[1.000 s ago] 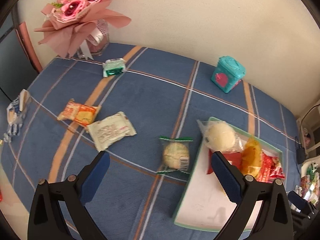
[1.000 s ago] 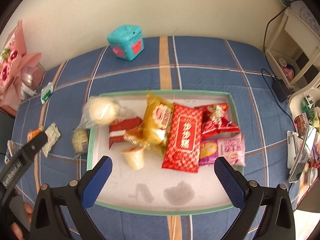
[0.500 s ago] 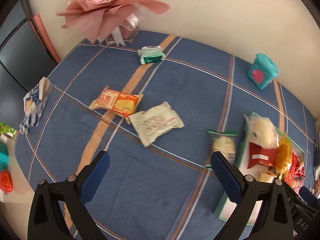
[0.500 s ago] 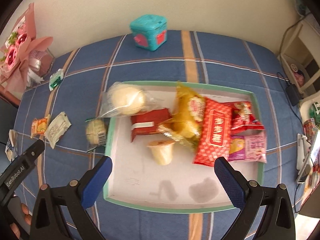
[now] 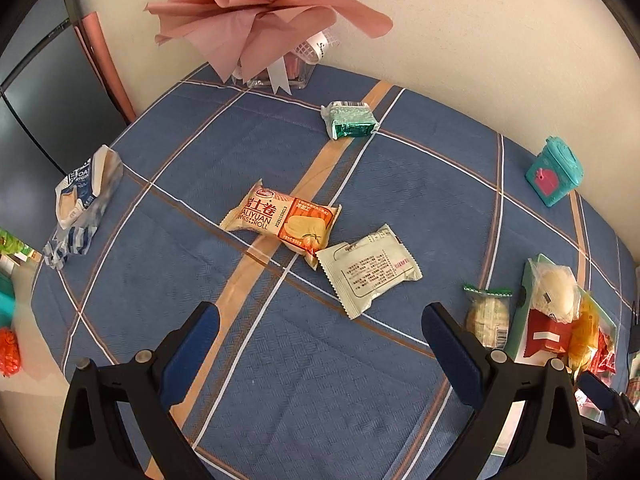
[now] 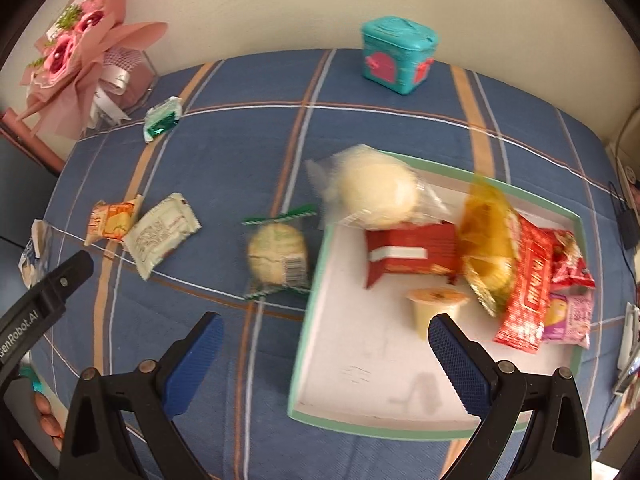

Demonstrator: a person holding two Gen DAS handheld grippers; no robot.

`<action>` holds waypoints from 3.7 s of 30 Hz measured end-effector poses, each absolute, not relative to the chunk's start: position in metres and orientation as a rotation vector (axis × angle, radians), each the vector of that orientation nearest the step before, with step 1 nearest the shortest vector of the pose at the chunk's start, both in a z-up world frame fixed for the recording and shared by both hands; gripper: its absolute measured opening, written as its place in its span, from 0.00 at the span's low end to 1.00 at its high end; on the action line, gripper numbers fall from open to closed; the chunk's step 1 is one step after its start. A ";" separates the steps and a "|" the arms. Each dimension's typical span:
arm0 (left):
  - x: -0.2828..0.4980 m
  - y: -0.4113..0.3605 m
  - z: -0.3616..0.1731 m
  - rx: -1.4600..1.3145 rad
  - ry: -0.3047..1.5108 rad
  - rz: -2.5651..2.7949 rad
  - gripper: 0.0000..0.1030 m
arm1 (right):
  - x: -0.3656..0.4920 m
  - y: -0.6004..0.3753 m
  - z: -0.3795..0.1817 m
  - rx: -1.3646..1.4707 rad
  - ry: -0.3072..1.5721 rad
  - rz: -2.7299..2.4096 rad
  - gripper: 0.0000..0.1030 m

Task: Organize snacks
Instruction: 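Move both grippers away from the tray toward the loose snacks, then grasp the white pack with the left gripper while the right grasps the green-wrapped biscuit, then carry the white pack and green-wrapped biscuit over the tray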

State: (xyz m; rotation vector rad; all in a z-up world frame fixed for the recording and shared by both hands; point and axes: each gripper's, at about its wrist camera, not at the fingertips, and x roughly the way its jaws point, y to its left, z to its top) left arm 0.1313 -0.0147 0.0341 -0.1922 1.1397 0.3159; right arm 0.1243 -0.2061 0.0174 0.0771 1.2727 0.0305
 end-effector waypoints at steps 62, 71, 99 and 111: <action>0.215 -0.037 -0.058 -0.244 1.282 -0.029 0.85 | 0.172 -0.177 -0.037 0.137 1.295 0.167 0.64; 0.213 -0.031 -0.062 -0.231 1.324 0.029 0.61 | 0.170 -0.176 -0.037 0.145 1.296 0.182 0.63; 0.210 -0.031 -0.061 -0.217 1.323 0.060 0.59 | 0.180 -0.151 -0.058 0.074 1.304 0.153 0.55; 0.213 -0.040 -0.062 -0.171 1.321 0.070 0.57 | 0.179 -0.144 -0.063 0.017 1.287 0.137 0.55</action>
